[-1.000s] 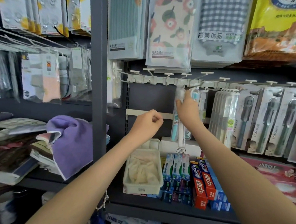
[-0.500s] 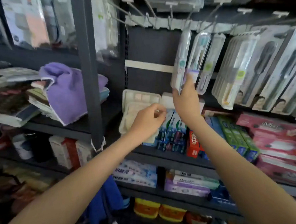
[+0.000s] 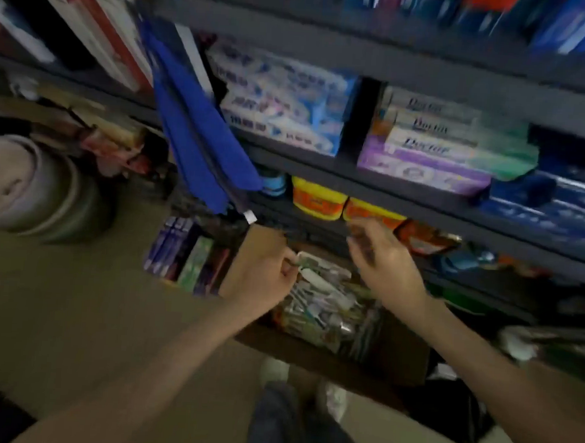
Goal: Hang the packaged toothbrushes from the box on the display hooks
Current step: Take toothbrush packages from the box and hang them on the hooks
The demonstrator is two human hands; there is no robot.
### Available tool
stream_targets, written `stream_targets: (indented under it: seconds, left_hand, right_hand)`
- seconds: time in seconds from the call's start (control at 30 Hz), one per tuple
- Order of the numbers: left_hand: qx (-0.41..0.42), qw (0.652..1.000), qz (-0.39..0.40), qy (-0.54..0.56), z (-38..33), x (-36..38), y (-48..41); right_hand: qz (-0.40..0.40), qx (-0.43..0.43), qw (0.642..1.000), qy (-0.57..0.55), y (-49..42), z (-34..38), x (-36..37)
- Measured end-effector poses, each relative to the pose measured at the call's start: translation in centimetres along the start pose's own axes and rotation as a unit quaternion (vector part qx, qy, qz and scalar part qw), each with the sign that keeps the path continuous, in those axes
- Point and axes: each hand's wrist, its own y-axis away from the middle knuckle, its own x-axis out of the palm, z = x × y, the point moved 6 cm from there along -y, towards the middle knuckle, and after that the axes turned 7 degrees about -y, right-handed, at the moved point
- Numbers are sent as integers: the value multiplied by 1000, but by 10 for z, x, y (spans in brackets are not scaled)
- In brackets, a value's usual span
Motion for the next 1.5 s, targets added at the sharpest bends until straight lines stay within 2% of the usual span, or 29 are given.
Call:
stream_targets:
  seconds: [0.07,0.13,0.27,0.43,0.57,0.7,0.77,0.87,0.97,1.03,1.1,1.2,1.3,1.33,1.37,1.4,1.5]
  left_hand:
    - [-23,998,43,-36,25,48,-10]
    - [-37,996,48,-63,51,89,-27]
    - [-56,991,59,-105,99,173,-71]
    - [-97,982,145,-71,148,277,-112]
    - [-146,981,122,24,174,321,-131]
    - [-220,956,93,173,194,336,-147]
    - [-262,936,96,216,206,343,-153]
    - [-356,888,127,261,213,360,-149]
    - [-390,860,165,285,205,383,-140]
    - [-420,832,129,339,198,394,-137]
    - [-454,807,56,374,196,395,-135]
    - [-465,817,-13,339,197,389,-136]
    - [-443,822,8,357,200,399,-140]
    - [-435,822,21,366,200,401,-141]
    - [-432,818,34,378,200,403,-141]
    - [-432,812,46,390,201,406,-141]
    - [-431,796,65,420,201,411,-140]
  right_hand:
    - [47,67,997,-4,27,-53,45]
    - [104,140,985,-3,55,-108,91]
    - [210,284,935,13,104,-211,184]
    - [280,366,887,25,144,-309,295]
    - [294,359,886,-27,161,-360,373]
    - [299,324,893,86,167,-379,404]
    - [282,315,901,95,165,-381,405]
    - [275,354,894,7,168,-374,398]
    - [243,384,884,-116,170,-356,390]
    - [244,371,882,-158,172,-341,389]
    - [238,359,882,-191,171,-329,388]
    - [235,344,874,-249,164,-324,385]
    - [176,354,864,-312,161,-339,374]
    - [152,370,875,-272,164,-355,370]
    - [146,383,893,-187,168,-374,365]
    - [181,394,898,-80,176,-393,362]
    - [330,391,849,134,204,-429,361]
